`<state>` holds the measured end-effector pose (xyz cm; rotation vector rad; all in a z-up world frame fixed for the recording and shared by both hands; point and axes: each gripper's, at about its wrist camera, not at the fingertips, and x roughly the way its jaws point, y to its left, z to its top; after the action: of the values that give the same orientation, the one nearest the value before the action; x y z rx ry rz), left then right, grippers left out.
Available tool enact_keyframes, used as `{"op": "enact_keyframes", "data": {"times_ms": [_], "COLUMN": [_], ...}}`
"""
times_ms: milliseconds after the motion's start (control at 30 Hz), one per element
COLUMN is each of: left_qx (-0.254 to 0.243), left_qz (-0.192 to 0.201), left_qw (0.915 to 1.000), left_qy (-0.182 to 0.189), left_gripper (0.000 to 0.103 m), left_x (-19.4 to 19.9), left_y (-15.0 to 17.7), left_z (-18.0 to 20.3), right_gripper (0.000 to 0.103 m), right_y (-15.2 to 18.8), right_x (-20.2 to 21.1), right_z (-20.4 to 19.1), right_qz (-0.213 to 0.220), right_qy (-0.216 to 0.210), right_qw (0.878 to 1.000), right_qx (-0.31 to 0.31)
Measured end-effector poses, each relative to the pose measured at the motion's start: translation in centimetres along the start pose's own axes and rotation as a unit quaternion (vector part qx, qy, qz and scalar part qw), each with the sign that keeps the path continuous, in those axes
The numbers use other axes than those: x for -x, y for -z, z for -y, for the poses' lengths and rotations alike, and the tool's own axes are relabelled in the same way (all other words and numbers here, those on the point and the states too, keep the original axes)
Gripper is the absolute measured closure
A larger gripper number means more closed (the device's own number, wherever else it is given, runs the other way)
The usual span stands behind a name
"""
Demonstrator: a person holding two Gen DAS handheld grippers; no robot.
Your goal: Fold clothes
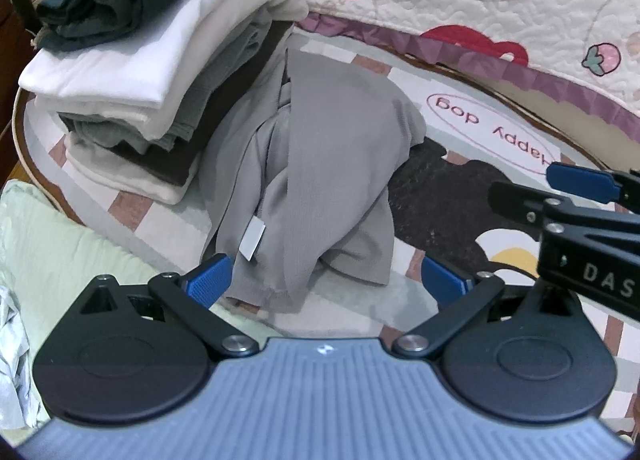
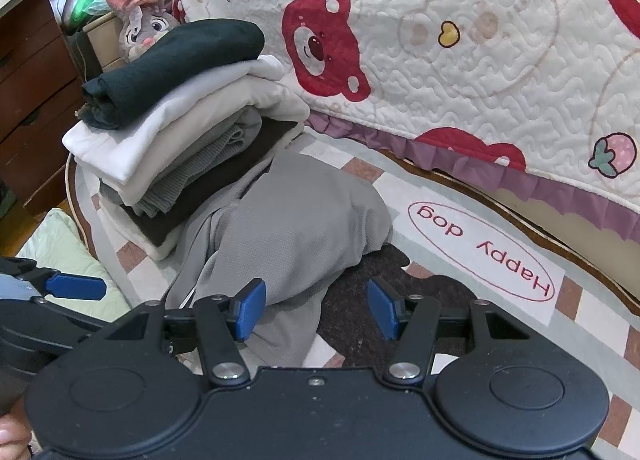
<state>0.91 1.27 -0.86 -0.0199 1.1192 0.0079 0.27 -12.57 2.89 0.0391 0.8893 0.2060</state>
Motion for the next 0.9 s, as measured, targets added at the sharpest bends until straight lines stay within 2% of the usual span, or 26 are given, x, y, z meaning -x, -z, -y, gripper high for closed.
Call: {"op": "enact_keyframes", "data": {"times_ms": [267,900], "left_qx": [-0.029,-0.037], "left_qz": [0.02,-0.007], "left_qw": [0.9994,0.9993], "left_qy": [0.002,0.003], "left_gripper": [0.0,0.0], "left_x": [0.4,-1.7], "left_y": [0.2,0.4], "left_z": [0.4,0.0], "right_gripper": [0.04,0.036], "right_y": [0.1,0.1], "right_x": [-0.2,-0.3], "right_z": [-0.2,-0.3], "right_qz": [-0.005,-0.005], "right_qy": [0.0,-0.002], "right_qw": [1.0,1.0], "right_qx": [0.003,0.005]}}
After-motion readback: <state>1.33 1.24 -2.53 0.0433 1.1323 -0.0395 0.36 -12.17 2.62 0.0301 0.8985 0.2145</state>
